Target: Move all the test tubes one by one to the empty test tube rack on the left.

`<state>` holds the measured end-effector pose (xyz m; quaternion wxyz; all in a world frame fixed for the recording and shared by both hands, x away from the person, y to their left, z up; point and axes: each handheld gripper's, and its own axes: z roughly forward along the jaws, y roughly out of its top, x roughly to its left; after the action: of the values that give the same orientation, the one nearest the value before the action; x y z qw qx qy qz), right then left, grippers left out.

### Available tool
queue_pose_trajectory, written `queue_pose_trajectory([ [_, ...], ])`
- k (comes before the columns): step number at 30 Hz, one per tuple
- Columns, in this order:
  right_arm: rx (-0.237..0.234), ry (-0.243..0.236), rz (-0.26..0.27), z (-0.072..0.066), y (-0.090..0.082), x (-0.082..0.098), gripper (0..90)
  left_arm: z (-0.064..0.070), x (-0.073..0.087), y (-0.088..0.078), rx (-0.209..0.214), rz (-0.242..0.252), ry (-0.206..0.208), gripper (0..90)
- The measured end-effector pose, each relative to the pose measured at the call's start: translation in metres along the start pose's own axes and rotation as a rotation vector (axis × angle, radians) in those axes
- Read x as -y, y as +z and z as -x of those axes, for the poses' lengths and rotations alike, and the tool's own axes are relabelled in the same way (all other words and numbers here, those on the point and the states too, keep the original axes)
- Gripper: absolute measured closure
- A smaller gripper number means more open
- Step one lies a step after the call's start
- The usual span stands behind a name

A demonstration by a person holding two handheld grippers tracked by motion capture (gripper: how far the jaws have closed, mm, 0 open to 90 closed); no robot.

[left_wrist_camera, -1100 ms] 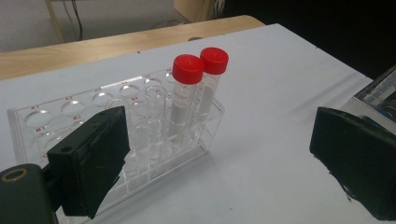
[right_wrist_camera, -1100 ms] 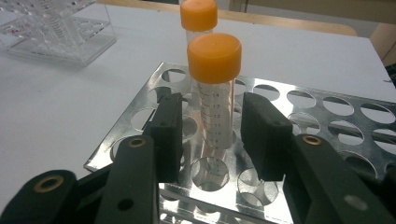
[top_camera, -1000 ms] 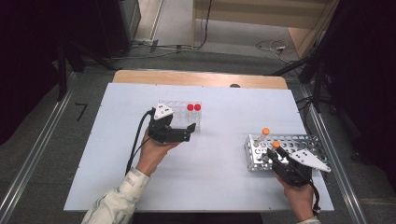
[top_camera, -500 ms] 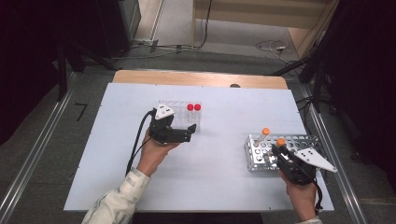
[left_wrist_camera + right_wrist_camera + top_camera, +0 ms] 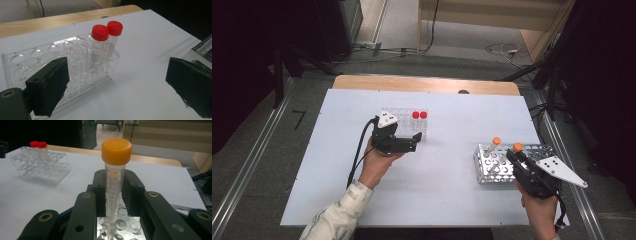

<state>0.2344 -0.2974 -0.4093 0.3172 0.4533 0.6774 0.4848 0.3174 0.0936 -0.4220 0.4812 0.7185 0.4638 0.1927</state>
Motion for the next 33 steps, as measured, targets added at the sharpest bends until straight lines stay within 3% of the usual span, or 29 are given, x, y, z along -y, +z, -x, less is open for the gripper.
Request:
queue_pose_trajectory([
  [6, -0.071, 0.002, -0.006, -0.018, 0.011, -0.004, 71.4, 0.005, -0.001, -0.003, 0.019, 0.01, 0.006, 5.8],
  [12, -0.169, -0.045, -0.043, -0.054, 0.035, -0.004, 71.4, 0.019, -0.003, -0.008, 0.059, 0.027, 0.023, 6.3],
  [16, -0.203, -0.087, -0.082, -0.078, 0.058, 0.002, 71.4, 0.03, -0.004, -0.012, 0.099, 0.041, 0.033, 6.9],
  [22, -0.246, -0.088, -0.123, -0.102, 0.086, 0.009, 71.4, 0.05, -0.001, -0.014, 0.174, 0.031, 0.074, 13.0],
  [26, -0.275, -0.11, -0.133, -0.118, 0.096, 0.011, 71.4, 0.058, 0.001, -0.013, 0.211, 0.027, 0.091, 21.9],
  [33, -0.313, -0.132, -0.13, -0.136, 0.101, 0.01, 71.4, 0.061, 0.008, -0.009, 0.243, 0.006, 0.137, 55.1],
])
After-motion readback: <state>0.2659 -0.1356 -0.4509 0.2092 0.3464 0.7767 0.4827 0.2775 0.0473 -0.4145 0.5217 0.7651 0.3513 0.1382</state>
